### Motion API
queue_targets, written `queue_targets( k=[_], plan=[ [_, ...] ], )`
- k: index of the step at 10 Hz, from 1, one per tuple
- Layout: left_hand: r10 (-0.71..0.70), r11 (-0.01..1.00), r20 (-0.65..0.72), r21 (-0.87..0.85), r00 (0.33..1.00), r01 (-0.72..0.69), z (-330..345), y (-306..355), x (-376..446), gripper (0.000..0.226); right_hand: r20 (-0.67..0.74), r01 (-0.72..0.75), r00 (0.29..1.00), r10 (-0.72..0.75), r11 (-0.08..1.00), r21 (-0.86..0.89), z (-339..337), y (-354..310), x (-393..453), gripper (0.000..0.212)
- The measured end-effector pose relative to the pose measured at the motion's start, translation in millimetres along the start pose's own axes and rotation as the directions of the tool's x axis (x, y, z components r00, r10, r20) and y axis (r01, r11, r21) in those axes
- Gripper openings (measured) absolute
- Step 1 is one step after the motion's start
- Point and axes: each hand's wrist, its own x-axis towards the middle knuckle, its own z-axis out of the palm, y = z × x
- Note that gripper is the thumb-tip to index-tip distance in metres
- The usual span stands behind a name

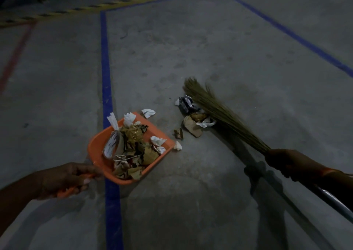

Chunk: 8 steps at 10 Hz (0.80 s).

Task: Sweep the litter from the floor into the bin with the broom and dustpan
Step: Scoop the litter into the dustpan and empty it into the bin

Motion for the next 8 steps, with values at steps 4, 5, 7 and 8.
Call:
queue_targets(
  k=[4,5,7,8],
  plan=[
    [0.038,0.997,0.090,0.057,0.995,-0.043,4.7,3.8,29.9,0.074,0.113,0.017,0.993,-0.024,0.998,0.066,56.5,-14.9,3.4,0.022],
    [0.043,0.997,0.103,0.053,0.994,-0.049,6.8,9.5,42.2,0.076,0.160,0.038,0.986,-0.047,0.998,0.058,65.3,-19.5,4.7,0.024],
    [0.059,0.997,0.110,0.049,0.992,-0.065,2.5,7.0,59.1,0.070,0.185,0.169,0.968,-0.168,0.986,0.012,71.4,-24.7,15.3,0.028],
    [0.073,0.997,0.113,0.030,0.991,-0.077,6.4,7.9,58.8,0.059,0.198,0.241,0.954,-0.223,0.968,-0.071,69.1,-23.3,14.8,0.034]
  ],
)
